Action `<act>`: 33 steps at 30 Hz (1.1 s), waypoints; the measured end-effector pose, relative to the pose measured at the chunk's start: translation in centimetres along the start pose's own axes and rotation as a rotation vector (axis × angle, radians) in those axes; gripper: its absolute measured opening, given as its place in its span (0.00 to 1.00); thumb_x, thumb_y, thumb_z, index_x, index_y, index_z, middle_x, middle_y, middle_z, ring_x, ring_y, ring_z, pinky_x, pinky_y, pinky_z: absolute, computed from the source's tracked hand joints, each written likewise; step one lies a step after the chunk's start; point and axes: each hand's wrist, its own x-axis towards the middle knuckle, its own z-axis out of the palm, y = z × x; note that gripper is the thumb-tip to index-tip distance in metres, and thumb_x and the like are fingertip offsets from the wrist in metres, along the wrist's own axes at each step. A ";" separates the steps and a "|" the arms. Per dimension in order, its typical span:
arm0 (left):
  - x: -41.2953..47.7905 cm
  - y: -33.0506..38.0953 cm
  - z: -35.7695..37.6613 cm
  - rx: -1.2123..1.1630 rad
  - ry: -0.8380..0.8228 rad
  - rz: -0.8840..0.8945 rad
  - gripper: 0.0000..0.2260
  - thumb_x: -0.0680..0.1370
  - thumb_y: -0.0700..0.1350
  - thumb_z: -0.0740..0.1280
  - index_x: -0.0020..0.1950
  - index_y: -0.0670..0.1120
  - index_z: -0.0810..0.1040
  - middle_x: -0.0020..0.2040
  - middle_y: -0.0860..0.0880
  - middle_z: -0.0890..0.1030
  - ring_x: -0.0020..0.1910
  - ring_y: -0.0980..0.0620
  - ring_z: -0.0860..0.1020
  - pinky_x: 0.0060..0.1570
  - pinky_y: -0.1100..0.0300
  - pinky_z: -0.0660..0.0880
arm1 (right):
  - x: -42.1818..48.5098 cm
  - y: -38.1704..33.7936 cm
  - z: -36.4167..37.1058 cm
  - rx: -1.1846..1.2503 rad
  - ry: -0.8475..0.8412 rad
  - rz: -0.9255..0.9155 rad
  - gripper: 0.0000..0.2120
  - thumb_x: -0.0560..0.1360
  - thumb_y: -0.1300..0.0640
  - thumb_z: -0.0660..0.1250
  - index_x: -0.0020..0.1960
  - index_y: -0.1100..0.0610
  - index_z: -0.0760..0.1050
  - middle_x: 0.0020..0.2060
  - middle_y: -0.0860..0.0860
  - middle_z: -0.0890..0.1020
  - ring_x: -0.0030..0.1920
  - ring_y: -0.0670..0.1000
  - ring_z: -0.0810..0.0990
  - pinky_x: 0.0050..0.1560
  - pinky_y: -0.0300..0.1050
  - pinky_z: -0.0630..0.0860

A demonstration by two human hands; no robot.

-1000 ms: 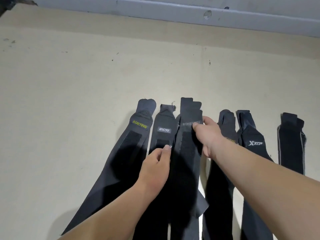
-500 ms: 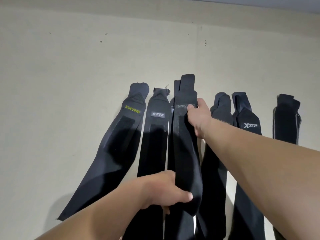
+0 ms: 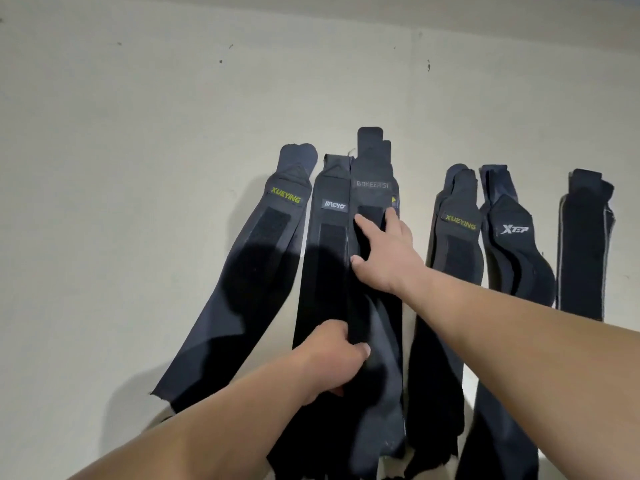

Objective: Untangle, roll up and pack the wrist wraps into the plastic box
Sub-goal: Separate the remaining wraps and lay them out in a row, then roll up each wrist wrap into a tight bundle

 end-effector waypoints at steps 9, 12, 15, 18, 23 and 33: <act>2.0 0.7 -8.8 0.367 0.764 0.283 0.13 0.80 0.46 0.68 0.64 0.51 0.75 0.64 0.48 0.74 0.62 0.43 0.75 0.63 0.47 0.75 | -1.4 -2.0 1.7 -0.257 0.200 -0.033 0.42 0.73 0.63 0.66 0.82 0.43 0.55 0.84 0.58 0.42 0.83 0.65 0.45 0.75 0.65 0.62; 2.1 -0.5 -10.9 0.436 0.781 0.103 0.31 0.77 0.47 0.69 0.78 0.52 0.63 0.75 0.47 0.63 0.71 0.41 0.66 0.69 0.47 0.67 | -2.3 -2.5 3.7 -0.363 0.285 -0.231 0.32 0.78 0.53 0.66 0.80 0.45 0.61 0.84 0.58 0.49 0.83 0.66 0.48 0.74 0.74 0.58; 2.1 -2.5 -11.6 0.430 0.703 -0.061 0.40 0.76 0.53 0.74 0.82 0.53 0.56 0.75 0.46 0.65 0.73 0.40 0.65 0.69 0.46 0.67 | -2.7 -1.2 4.8 -0.323 0.155 -0.094 0.29 0.85 0.49 0.57 0.83 0.40 0.51 0.85 0.54 0.42 0.84 0.63 0.41 0.77 0.70 0.56; 2.1 -3.8 -12.2 0.415 0.721 -0.123 0.39 0.71 0.59 0.79 0.75 0.53 0.63 0.67 0.48 0.75 0.69 0.41 0.71 0.63 0.45 0.69 | -3.2 0.2 4.4 -0.313 0.108 -0.025 0.29 0.87 0.48 0.51 0.85 0.39 0.44 0.84 0.54 0.40 0.84 0.62 0.38 0.80 0.63 0.54; 2.1 -4.6 -12.1 0.318 0.619 -0.123 0.36 0.66 0.63 0.80 0.70 0.58 0.70 0.61 0.55 0.81 0.63 0.46 0.79 0.61 0.49 0.73 | -3.6 -1.8 3.8 -0.282 0.172 -0.061 0.28 0.84 0.49 0.59 0.82 0.45 0.57 0.83 0.59 0.47 0.82 0.65 0.47 0.78 0.66 0.57; 2.0 -4.8 -9.6 0.217 0.612 -0.027 0.32 0.74 0.59 0.74 0.74 0.54 0.66 0.69 0.47 0.72 0.70 0.44 0.73 0.68 0.50 0.73 | -5.3 -10.1 5.2 0.862 -0.188 0.275 0.14 0.84 0.53 0.58 0.67 0.53 0.74 0.58 0.50 0.76 0.49 0.48 0.75 0.45 0.44 0.70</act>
